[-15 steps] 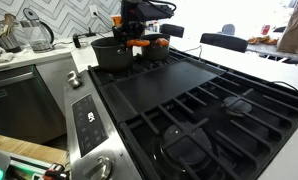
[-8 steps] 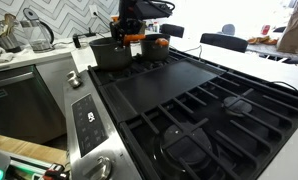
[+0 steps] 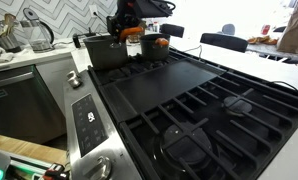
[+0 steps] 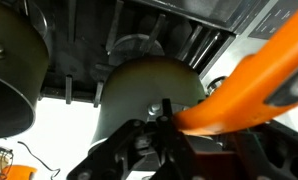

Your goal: Move the Pot to the right side of the stove

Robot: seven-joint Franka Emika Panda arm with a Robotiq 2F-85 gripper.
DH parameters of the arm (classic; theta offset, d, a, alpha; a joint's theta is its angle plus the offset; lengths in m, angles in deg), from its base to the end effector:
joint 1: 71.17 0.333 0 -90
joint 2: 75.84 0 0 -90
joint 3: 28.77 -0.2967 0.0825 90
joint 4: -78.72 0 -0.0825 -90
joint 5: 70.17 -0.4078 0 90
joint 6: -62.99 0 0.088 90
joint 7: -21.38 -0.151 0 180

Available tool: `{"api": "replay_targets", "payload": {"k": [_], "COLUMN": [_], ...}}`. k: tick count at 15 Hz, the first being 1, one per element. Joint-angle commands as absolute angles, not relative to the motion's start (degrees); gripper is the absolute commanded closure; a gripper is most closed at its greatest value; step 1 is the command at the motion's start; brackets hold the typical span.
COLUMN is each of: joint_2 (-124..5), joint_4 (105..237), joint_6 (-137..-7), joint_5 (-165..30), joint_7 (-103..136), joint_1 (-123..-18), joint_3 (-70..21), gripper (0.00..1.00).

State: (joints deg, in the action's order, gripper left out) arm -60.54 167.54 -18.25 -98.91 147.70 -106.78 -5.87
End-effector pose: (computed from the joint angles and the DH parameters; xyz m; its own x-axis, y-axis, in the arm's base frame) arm 0.3940 -0.4594 0.4276 0.3605 0.7778 0.5148 0.9211 -0.3837 -0.0653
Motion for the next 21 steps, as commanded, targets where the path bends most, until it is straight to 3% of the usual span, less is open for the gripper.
{"api": "replay_targets", "payload": {"k": [1,8,21], "joint_2": [-58.4,-56.3,-48.1], "joint_4": [162.9,157.7,149.0], "joint_6": [-11.6,-4.9,1.6], "joint_5": [-103.3,-103.6,-114.1], "joint_7": [150.0,151.2,143.9], "joint_1": [-110.7,-116.4,-139.1], "joint_3": [-7.5,-7.5,-9.4], "gripper": [0.92,0.92,0.92]}}
